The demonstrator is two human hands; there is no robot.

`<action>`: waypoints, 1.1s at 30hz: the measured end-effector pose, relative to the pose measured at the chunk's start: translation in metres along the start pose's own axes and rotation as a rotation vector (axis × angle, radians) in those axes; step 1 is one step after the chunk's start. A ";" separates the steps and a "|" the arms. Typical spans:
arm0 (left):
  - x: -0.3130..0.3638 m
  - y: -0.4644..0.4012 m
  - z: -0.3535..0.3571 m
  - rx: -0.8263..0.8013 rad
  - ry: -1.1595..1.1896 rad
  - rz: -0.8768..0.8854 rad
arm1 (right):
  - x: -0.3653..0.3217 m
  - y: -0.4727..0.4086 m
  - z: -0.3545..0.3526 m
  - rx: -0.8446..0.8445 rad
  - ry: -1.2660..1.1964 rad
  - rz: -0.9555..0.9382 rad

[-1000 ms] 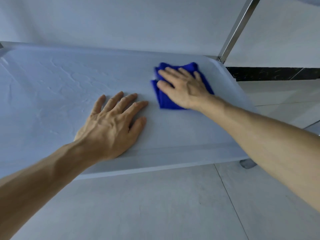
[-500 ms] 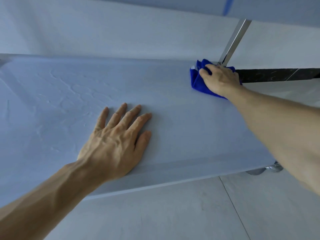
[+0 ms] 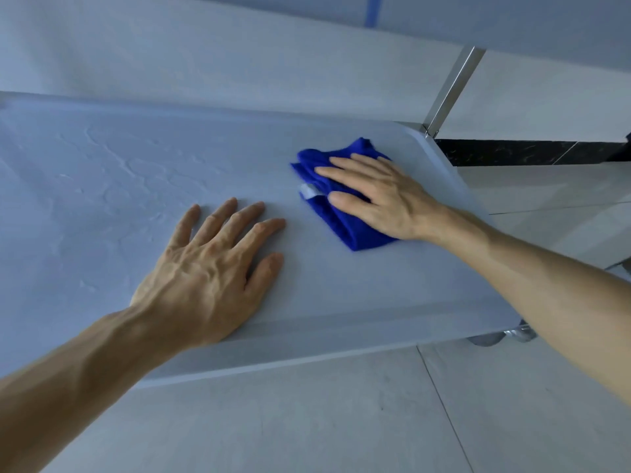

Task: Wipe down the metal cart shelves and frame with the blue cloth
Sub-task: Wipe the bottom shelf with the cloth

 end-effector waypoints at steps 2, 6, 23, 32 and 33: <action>0.001 0.001 0.000 -0.004 0.000 0.000 | 0.033 0.010 -0.009 0.026 0.001 0.127; 0.006 0.001 0.000 0.002 -0.009 0.000 | 0.097 -0.014 -0.026 0.088 0.092 0.422; -0.026 0.000 -0.027 0.277 0.689 -0.228 | -0.079 -0.016 0.014 -0.008 -0.182 0.023; 0.013 -0.011 -0.045 0.305 0.514 0.005 | -0.013 0.050 -0.034 0.301 -0.314 0.352; 0.029 -0.015 -0.048 0.300 0.490 0.053 | -0.008 0.059 -0.027 0.284 -0.296 0.389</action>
Point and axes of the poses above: each hand's wrist, its own y-axis away from the middle knuckle, its own z-axis out of the palm, x = y × z, the point moved 7 cm from there along -y, towards the middle knuckle, and after that the axes turned 10 degrees about -z, right-handed, at the moved point
